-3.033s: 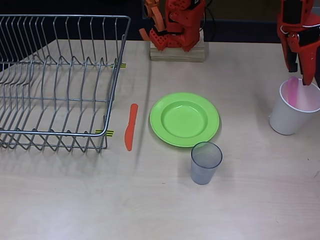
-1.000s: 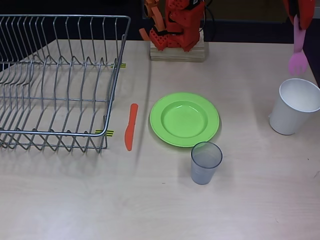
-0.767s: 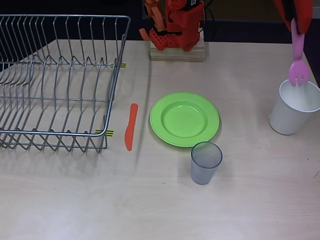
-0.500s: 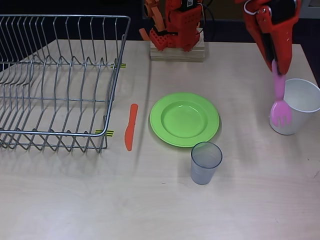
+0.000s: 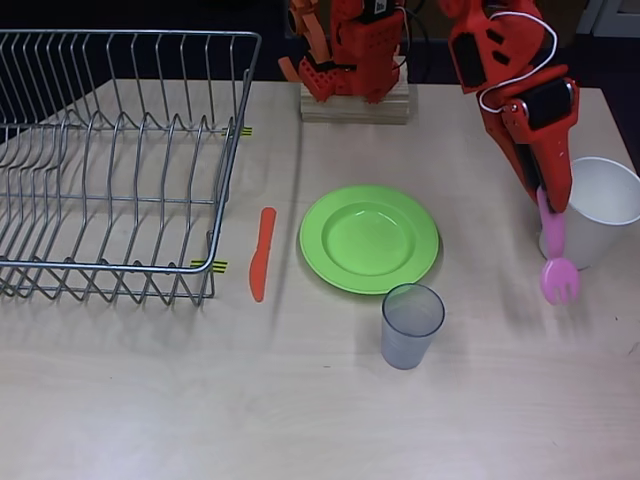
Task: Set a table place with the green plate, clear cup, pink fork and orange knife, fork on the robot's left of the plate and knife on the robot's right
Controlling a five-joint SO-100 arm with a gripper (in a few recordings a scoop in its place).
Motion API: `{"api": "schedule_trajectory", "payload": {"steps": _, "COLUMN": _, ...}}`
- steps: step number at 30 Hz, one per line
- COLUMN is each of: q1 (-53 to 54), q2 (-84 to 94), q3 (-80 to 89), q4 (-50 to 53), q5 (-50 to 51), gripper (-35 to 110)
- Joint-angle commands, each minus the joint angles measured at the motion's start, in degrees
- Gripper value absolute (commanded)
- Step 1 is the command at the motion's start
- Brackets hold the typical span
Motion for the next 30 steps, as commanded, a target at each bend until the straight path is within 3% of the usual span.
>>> {"api": "schedule_trajectory", "payload": {"steps": 1, "q1": -1.6, "q2": 0.3, "q3": 2.5, "q4": -2.8, "q5": 1.4, "gripper": 0}}
{"api": "schedule_trajectory", "payload": {"steps": 19, "q1": 3.8, "q2": -1.8, "q3": 20.7, "q4": -22.6, "q5": 2.7, "gripper": 0}}
{"api": "schedule_trajectory", "payload": {"steps": 30, "q1": 4.6, "q2": -2.8, "q3": 28.0, "q4": -22.7, "q5": 13.1, "gripper": 0}}
